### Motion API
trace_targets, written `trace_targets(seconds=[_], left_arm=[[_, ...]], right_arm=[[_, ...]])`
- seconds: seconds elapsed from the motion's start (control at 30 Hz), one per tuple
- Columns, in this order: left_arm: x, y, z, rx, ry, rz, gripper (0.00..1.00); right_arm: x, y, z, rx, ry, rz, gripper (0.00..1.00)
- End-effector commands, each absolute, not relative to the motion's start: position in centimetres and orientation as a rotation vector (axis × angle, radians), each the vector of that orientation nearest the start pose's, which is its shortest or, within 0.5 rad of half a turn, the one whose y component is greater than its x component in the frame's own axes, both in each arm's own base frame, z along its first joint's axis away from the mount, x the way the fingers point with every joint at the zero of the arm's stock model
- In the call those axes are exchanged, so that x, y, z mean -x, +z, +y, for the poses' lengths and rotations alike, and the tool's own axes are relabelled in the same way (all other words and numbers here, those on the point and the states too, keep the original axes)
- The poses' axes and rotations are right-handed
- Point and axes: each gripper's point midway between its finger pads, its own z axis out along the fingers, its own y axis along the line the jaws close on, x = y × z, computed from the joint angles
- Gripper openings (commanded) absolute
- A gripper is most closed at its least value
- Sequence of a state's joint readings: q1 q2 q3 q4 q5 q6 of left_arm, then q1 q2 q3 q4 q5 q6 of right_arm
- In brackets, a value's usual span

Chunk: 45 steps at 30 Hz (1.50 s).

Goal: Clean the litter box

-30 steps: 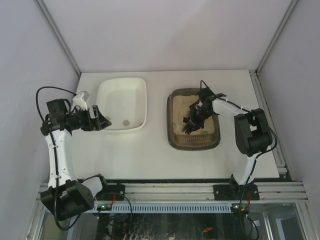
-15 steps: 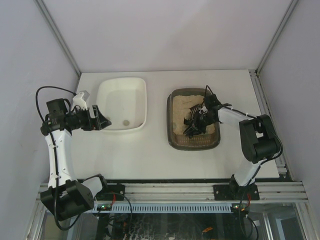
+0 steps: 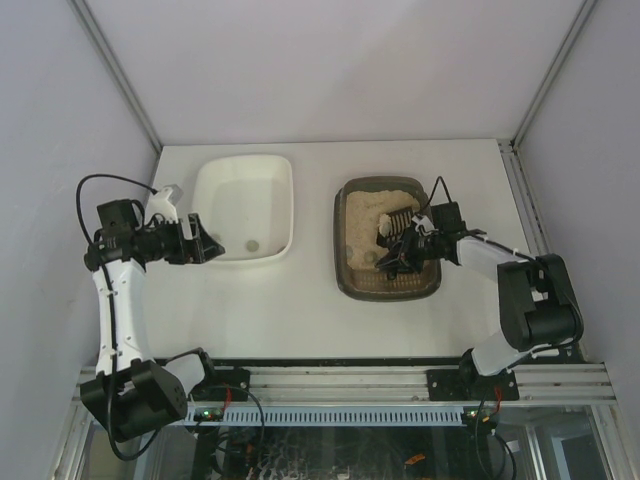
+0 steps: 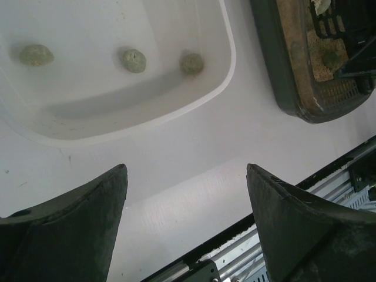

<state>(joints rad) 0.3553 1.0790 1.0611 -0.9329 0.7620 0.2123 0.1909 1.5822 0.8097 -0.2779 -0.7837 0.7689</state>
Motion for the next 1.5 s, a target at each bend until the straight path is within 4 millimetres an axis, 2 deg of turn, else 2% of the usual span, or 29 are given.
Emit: trace_targets(seconds=[0.0,0.2,0.47,0.6,0.73,0.8,0.9,1.0,1.03,1.17,1.3,1.33,1.43,1.47], left_arm=[[-24.5,19.5,-3.5,-0.167,-0.688,2.304,0.86],[-24.5,18.3,-2.5,-0.144,-0.581,2.307,0.86],[-24.3,17.3,-2.5,-0.133,-0.581,2.339,0.86],[-23.9,16.8,-2.8,-0.164,-0.596,2.357,0.86],[-23.7,16.2,-2.8,-0.176,-0.582,2.366,0.86],[-23.6,15.8,-2.7,-0.177,-0.577,2.371,0.86],[-23.5,15.6,-2.9,-0.186,-0.587,2.374,0.85],[-23.5,15.6,-3.2,-0.202,-0.598,2.376,0.85],[-23.5,15.5,-3.3,-0.202,-0.601,2.378,0.85],[-23.6,15.3,-3.2,-0.196,-0.601,2.385,0.84],[-23.6,15.5,-3.3,-0.201,-0.597,2.375,0.84],[-23.6,15.5,-3.2,-0.200,-0.596,2.374,0.84],[-23.6,15.5,-3.2,-0.198,-0.594,2.376,0.84],[-23.6,15.5,-3.2,-0.197,-0.589,2.375,0.84]], right_arm=[[-26.5,10.6,20.6,-0.364,1.489,2.587,0.00],[-25.2,10.8,20.2,-0.246,1.447,2.504,0.00],[-25.9,12.8,19.6,-0.121,1.403,2.305,0.00],[-25.8,14.7,19.5,-0.061,1.482,2.149,0.00],[-25.7,14.4,19.6,-0.033,1.476,2.120,0.00],[-25.2,14.8,19.9,-0.001,1.548,2.089,0.00],[-25.8,16.1,19.1,-0.054,1.614,1.982,0.00],[-25.0,14.6,20.8,0.007,1.620,2.068,0.00],[-24.5,14.8,21.2,0.022,1.649,2.062,0.00],[-25.0,16.4,19.8,-0.071,1.769,1.924,0.00],[-24.0,15.6,22.3,0.002,1.830,1.985,0.00],[-24.2,15.6,22.3,-0.009,1.831,1.980,0.00],[-25.8,16.4,20.5,-0.119,1.830,1.904,0.00],[-25.9,16.3,20.7,-0.121,1.842,1.909,0.00]])
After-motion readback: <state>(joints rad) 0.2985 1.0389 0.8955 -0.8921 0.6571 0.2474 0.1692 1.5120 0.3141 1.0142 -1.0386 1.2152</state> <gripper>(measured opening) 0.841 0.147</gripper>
